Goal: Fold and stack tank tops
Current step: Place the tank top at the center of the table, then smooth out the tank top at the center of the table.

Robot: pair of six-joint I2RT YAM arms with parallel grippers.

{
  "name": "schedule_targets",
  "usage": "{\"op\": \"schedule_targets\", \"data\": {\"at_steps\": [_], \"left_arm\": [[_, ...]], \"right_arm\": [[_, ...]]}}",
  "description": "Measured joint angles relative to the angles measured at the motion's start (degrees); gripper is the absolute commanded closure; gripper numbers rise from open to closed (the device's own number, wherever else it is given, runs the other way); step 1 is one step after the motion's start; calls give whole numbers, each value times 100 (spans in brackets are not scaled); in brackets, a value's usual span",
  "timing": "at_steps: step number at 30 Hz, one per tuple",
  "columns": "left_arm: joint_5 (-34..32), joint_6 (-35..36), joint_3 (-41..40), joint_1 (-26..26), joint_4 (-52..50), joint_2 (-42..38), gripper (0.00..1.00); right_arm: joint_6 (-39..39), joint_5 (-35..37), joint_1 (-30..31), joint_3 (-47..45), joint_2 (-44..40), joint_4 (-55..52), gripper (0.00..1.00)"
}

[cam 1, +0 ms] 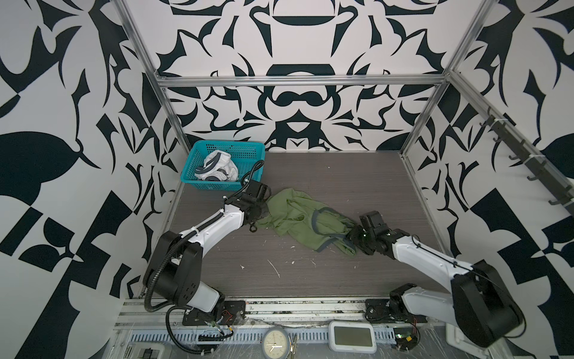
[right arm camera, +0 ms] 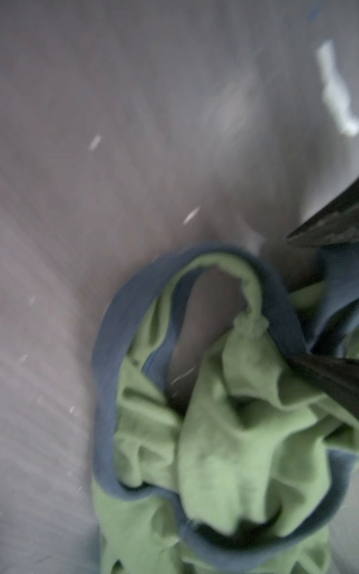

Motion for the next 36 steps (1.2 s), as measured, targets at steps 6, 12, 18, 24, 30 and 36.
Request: {"op": "schedule_targets", "data": {"at_steps": [6, 12, 18, 24, 30, 36], "left_arm": [[-61, -11, -326, 0, 109, -326, 100], [-111, -17, -509, 0, 192, -463, 100], [-221, -11, -560, 0, 199, -573, 100], [-326, 28, -728, 0, 260, -846, 100], [-323, 72, -833, 0, 323, -901, 100], [-326, 140, -833, 0, 323, -964, 100]], "right_arm": [[-350, 59, -4, 643, 699, 315, 50], [-673, 129, -61, 850, 1069, 310, 40], [-1001, 39, -562, 879, 1001, 199, 36], [-1193, -201, -1082, 879, 979, 227, 37], [-1248, -603, -1086, 879, 1473, 439, 69], [-1471, -369, -1086, 1073, 1473, 31, 100]]}}
